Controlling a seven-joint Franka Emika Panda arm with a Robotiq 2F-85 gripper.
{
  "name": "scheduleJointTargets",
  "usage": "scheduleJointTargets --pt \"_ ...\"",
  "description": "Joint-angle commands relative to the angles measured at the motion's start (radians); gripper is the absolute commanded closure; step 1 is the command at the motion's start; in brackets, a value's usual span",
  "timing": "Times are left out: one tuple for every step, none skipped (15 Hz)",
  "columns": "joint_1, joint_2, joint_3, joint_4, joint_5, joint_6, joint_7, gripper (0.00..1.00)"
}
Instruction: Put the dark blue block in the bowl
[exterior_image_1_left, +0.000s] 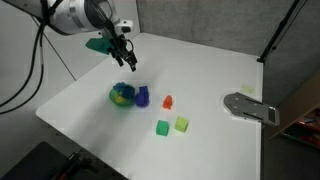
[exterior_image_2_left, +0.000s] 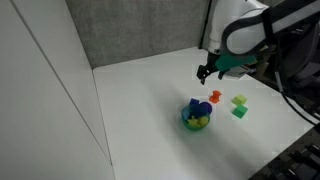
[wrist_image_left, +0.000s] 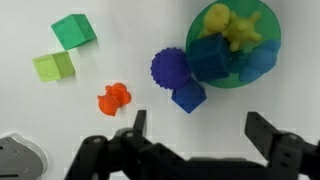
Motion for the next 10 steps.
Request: scheduleJointTargets --pt "-0.106 -0.080 0.054 -0.019 0.134 -0.047 -0.178 0.00" --pt "-0.130 -0.096 0.064 -0.017 0.177 -0.070 -0.229 0.00" --pt "-0.148 -0.113 0.068 -0.017 0.209 -0.099 -0.264 0.00" --pt "-0.157 -0.132 0.065 -0.017 0.221 -0.133 -0.272 0.00" --pt "-0.163 -0.158 0.061 -0.022 0.226 -0.165 -0.268 0.00" --pt "-0.167 -0.180 0.058 -0.024 0.226 -0.198 -0.263 0.00" --pt "-0.171 -0.208 0.057 -0.027 0.228 -0.233 -0.255 0.00" --pt "-0.173 -0.238 0.056 -0.029 0.224 -0.267 -0.244 0.00" --pt "-0.175 -0.264 0.056 -0.024 0.223 -0.314 -0.239 0.00" --pt "-0.176 -0.288 0.057 -0.019 0.221 -0.356 -0.232 0.00"
